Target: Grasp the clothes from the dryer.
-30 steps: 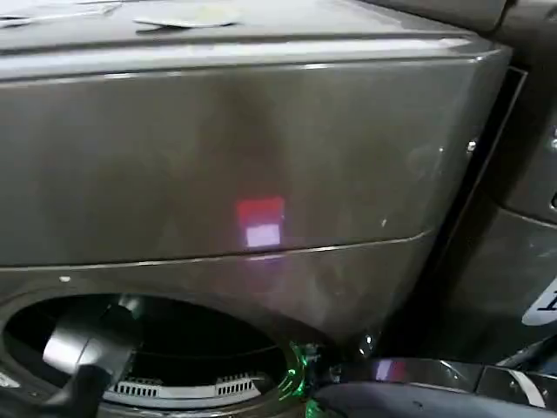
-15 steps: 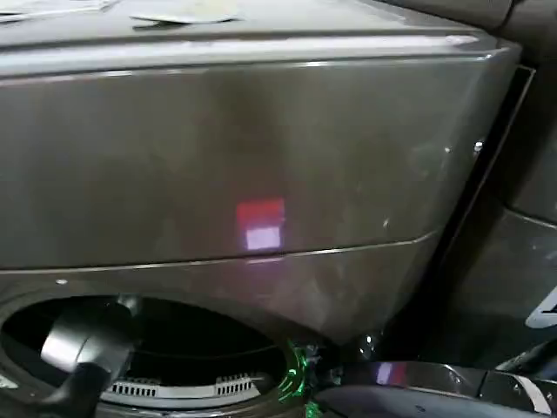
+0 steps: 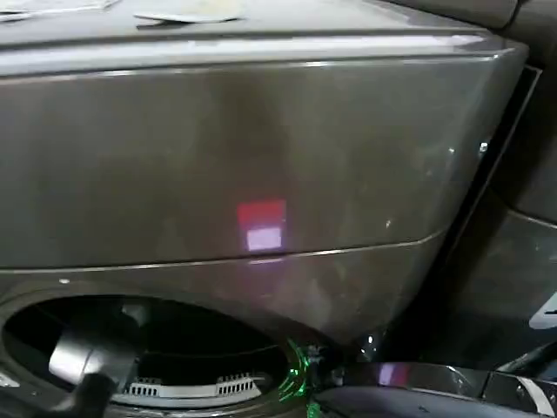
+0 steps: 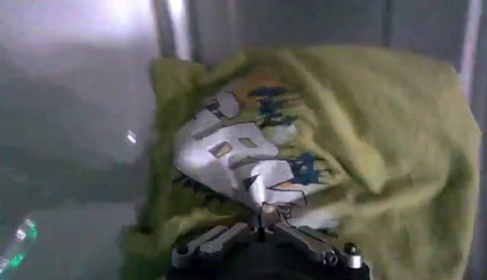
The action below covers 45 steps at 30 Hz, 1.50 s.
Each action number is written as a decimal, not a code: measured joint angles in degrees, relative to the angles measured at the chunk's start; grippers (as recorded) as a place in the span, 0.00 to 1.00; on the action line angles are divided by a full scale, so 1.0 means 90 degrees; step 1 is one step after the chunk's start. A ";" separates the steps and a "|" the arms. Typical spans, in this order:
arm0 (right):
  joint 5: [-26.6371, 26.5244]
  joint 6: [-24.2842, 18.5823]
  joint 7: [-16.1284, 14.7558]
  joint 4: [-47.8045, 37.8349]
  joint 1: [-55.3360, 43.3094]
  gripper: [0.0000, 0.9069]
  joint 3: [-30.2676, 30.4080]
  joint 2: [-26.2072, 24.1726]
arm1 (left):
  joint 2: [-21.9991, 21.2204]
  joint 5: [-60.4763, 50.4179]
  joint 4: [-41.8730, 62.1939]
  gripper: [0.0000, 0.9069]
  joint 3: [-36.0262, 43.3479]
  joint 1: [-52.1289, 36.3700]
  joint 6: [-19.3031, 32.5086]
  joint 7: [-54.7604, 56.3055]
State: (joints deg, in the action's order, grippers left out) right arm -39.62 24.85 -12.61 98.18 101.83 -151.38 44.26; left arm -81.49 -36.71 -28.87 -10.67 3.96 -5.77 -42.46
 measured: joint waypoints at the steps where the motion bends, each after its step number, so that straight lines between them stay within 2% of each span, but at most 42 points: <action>1: 0.0002 -0.0001 0.0000 -0.0002 -0.0013 1.00 0.0011 -0.0006 | 0.0013 0.0144 -0.0175 0.00 -0.0075 0.0092 -0.0058 0.0126; 10: -0.0002 -0.0053 0.0044 -0.0029 -0.0020 1.00 0.0043 -0.0015 | -0.0064 0.1918 -0.1967 0.00 -0.0788 0.1206 -0.0186 0.1519; 20: 0.0062 -0.0105 0.0083 0.0005 0.0026 1.00 0.0024 -0.0028 | -0.0327 0.3195 -0.3239 0.00 -0.1519 0.2193 0.0457 0.3411; 31: 0.0026 -0.0249 0.0127 -0.0024 0.0062 1.00 -0.0063 -0.0053 | -0.0535 0.3597 -0.4237 0.00 -0.1944 0.3140 0.1195 0.4713; 45: -0.0018 -0.0362 0.0120 -0.0034 0.0082 1.00 -0.0108 -0.0022 | -0.0564 0.3791 -0.4641 0.00 -0.2020 0.3392 0.1500 0.5084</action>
State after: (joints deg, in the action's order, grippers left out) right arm -39.78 21.59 -11.53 97.87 102.57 -152.35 44.07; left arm -86.56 -2.59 -70.65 -28.85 34.48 7.73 3.30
